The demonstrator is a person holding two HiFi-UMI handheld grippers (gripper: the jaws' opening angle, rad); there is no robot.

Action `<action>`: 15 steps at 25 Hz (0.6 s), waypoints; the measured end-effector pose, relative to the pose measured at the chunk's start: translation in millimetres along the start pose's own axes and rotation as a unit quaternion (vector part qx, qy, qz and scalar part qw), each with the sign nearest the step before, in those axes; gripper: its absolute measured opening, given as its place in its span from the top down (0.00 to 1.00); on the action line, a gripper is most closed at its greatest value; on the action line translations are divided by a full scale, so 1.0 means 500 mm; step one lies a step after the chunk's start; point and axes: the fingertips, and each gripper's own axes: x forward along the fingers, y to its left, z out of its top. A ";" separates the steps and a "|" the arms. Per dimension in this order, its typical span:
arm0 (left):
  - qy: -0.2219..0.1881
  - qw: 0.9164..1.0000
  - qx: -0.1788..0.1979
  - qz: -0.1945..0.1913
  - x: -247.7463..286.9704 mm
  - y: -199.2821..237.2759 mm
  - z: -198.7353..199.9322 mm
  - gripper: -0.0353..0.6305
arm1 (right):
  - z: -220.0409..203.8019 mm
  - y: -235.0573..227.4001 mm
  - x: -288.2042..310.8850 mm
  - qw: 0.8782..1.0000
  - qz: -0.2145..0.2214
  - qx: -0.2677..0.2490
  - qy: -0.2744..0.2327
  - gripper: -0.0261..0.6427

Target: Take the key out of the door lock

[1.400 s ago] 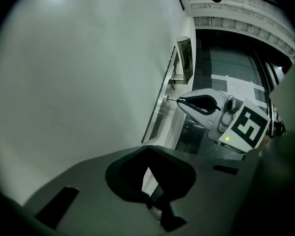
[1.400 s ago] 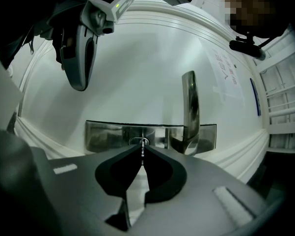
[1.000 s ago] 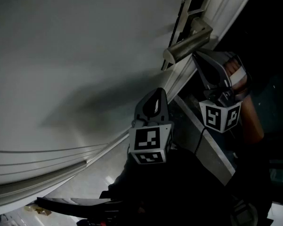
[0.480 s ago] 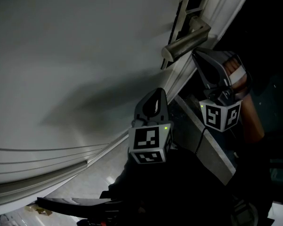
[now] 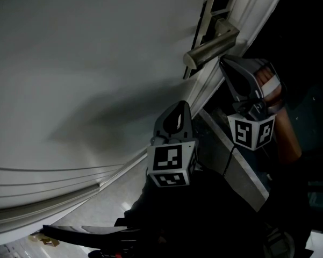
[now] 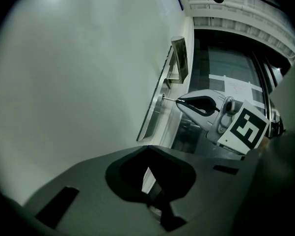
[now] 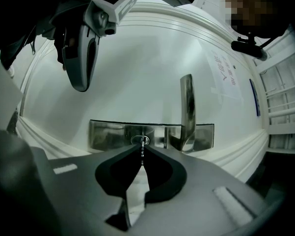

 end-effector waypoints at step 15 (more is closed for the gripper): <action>0.002 1.000 -0.001 0.001 0.002 0.000 -0.004 0.95 | -0.005 0.001 -0.005 1.000 -0.002 -0.006 0.003 0.94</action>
